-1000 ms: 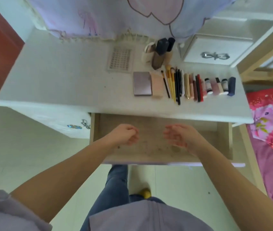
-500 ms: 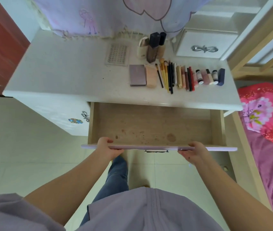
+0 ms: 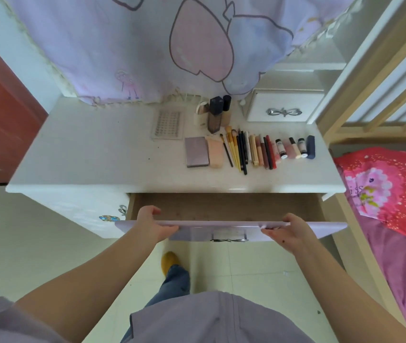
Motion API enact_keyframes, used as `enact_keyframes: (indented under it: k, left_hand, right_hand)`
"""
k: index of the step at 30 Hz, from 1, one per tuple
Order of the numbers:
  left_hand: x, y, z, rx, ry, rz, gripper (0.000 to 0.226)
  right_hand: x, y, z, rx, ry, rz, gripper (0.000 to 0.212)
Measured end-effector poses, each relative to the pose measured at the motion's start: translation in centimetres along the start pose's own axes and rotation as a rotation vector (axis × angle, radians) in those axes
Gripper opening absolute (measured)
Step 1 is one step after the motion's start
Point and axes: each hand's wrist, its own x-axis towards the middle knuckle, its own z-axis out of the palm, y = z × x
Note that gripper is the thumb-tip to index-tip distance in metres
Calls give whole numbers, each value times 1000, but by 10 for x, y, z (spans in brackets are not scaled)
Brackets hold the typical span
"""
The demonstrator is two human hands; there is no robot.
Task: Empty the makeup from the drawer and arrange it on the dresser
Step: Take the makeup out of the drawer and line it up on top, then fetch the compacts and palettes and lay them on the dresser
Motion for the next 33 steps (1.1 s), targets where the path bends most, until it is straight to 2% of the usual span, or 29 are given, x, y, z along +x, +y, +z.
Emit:
enact_keyframes:
  k: [1, 3, 5, 6, 8, 11, 13, 14, 16, 18, 21, 24, 26, 27, 29, 31, 33]
  left_hand:
    - [-4, 4, 9, -41, 22, -10, 58]
    - [3, 17, 22, -165, -48, -17, 56]
    - [0, 25, 30, -37, -99, -29, 34]
    - [-3, 29, 37, -46, -100, -52, 26]
    - [0, 36, 49, -57, -102, -56, 15]
    - [9, 46, 56, -28, -171, -59, 19]
    - [15, 49, 56, 123, -143, -1, 29]
    - [22, 48, 55, 244, -153, 31, 33]
    - [22, 48, 52, 330, -237, -66, 34]
    - [17, 47, 55, 461, -249, -104, 30]
    - [0, 38, 77, 584, -317, -44, 11]
    - [-30, 16, 115, 746, -426, 91, 13]
    - [-49, -6, 141, 912, -498, 264, 20]
    - [-57, -18, 153, 1017, -521, 433, 28]
    - [-68, -39, 172, 1306, -552, 966, 35]
    - [-75, -56, 181, 1591, -538, 1538, 33]
    - [-74, -72, 182, 1749, -516, 1891, 37]
  right_hand:
    - [1, -4, 6, 14, -14, 13, 53]
    - [7, -15, 18, 46, -6, 15, 53]
    - [14, -24, 30, 61, 4, 15, 50]
    - [16, -27, 36, 52, -5, 22, 44]
    - [25, -33, 44, 31, -3, 22, 19]
    - [30, -42, 51, -19, -35, 15, 10]
    - [28, -44, 48, -115, -48, 6, 8]
    - [27, -45, 44, -217, -56, -11, 11]
    - [23, -47, 35, -504, -15, -67, 17]
    - [16, -53, 32, -826, 45, -130, 21]
    - [8, -67, 36, -1279, 164, -272, 35]
    - [-4, -73, 38, -1646, 326, -514, 53]
    - [-12, -75, 31, -1752, 494, -734, 55]
    - [-18, -77, 27, -1793, 578, -859, 55]
    - [-29, -81, 19, -1843, 687, -1096, 54]
    - [-42, -85, 11, -1876, 734, -1197, 56]
    - [-51, -82, 1, -1891, 785, -1199, 58]
